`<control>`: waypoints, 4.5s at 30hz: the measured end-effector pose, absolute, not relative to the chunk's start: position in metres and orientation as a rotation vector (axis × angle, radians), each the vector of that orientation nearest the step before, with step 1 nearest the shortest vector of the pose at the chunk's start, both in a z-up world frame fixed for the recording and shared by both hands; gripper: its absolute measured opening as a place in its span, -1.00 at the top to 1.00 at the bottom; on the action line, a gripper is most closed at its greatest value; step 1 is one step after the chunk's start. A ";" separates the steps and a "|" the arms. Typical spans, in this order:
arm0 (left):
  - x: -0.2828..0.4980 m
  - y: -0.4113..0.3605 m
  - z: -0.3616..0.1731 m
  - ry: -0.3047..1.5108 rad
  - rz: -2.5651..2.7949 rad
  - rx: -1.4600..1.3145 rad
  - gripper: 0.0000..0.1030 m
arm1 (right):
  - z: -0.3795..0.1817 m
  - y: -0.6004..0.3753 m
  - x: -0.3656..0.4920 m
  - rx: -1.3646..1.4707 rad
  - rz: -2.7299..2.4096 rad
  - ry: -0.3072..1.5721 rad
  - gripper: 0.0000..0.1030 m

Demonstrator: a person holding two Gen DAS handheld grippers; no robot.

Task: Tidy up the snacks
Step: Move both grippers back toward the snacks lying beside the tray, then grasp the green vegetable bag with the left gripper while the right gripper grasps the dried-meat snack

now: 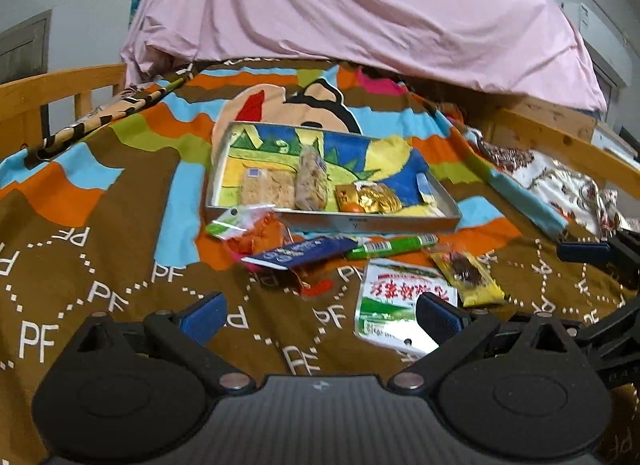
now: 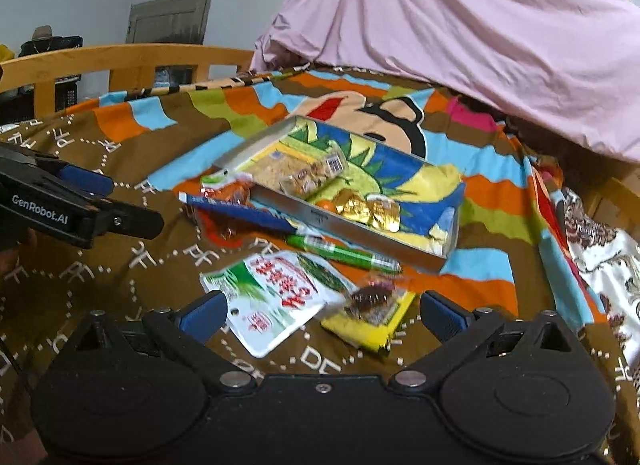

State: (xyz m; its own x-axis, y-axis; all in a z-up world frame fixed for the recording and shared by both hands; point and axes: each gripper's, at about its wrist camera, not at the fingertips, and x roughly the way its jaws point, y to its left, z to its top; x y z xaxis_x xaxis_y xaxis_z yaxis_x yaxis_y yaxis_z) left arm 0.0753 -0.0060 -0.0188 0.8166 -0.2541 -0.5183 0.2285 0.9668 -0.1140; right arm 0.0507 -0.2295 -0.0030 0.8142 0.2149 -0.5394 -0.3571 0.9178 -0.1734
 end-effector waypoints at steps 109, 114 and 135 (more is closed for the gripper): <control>0.157 -0.063 -0.054 0.827 -0.459 -0.111 -0.81 | -0.046 -0.272 0.115 -0.133 0.273 0.697 0.04; 0.165 -0.082 -0.056 0.841 -0.481 -0.045 -0.98 | -0.051 -0.276 0.119 -0.103 0.273 0.718 0.04; 0.145 -0.070 -0.056 0.823 -0.452 -0.100 -0.84 | -0.043 -0.259 0.093 -0.206 0.300 0.628 0.05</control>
State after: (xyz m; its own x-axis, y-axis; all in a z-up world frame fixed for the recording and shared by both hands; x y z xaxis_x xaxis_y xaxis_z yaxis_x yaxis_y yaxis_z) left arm 0.1448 -0.0699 -0.0556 0.5911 -0.4264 -0.6847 0.3499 0.9004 -0.2586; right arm 0.0925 -0.2593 -0.0435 0.7681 0.2126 -0.6040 -0.3362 0.9367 -0.0978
